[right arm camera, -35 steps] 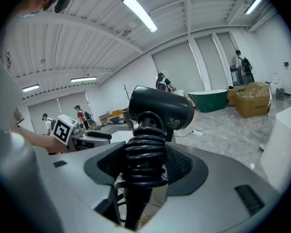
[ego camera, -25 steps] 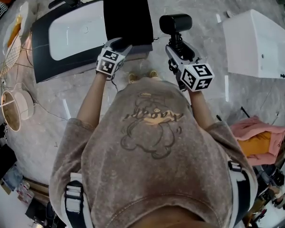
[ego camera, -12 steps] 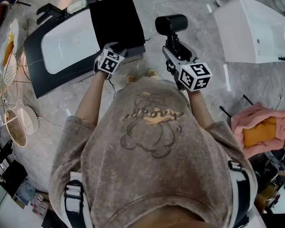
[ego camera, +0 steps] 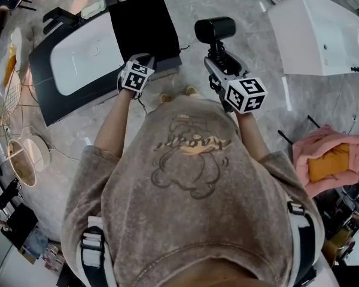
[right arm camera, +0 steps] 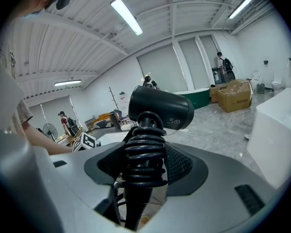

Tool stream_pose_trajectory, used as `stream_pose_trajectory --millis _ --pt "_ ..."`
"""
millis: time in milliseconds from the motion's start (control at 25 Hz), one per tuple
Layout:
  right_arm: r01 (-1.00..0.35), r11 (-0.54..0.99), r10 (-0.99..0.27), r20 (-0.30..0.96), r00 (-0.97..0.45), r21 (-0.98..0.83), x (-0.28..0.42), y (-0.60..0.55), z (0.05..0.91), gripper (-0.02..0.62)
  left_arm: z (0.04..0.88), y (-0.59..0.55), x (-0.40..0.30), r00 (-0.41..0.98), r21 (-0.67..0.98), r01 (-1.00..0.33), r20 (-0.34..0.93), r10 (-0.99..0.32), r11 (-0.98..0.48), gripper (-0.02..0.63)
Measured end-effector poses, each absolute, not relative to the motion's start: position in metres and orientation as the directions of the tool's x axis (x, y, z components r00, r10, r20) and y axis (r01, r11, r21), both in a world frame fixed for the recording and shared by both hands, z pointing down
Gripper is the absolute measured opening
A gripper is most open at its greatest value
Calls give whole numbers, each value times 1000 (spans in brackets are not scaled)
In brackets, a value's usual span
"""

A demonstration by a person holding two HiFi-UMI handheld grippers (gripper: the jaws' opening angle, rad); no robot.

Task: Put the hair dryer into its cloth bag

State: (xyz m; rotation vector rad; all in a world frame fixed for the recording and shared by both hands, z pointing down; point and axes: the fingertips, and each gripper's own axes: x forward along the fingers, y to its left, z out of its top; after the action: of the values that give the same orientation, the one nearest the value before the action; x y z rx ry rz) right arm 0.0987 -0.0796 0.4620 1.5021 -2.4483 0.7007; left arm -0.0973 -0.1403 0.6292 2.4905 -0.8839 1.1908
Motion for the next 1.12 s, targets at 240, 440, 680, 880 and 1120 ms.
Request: stream_pose_trajectory --millis 240,440,680,880,1120 --pt "-870 392 -779 394 -487 -299 97 -80 465 247 618 -143 -96 506 -9 -637 750 -427 -770 25" --pt "-859 416 -765 395 -508 -299 92 -81 466 247 603 -150 -97 528 19 -658 724 -444 -752 23" --pt "-839 457 -732 411 -543 -295 86 -80 473 247 578 -166 -96 551 28 -675 683 -479 -737 22" --pt "-811 506 -686 433 -585 -295 77 -75 478 247 557 -180 -97 565 40 -689 655 -502 -723 21" --pt "-745 605 -591 469 -656 -280 59 -60 486 247 539 -189 -96 574 33 -687 637 -515 -725 21"
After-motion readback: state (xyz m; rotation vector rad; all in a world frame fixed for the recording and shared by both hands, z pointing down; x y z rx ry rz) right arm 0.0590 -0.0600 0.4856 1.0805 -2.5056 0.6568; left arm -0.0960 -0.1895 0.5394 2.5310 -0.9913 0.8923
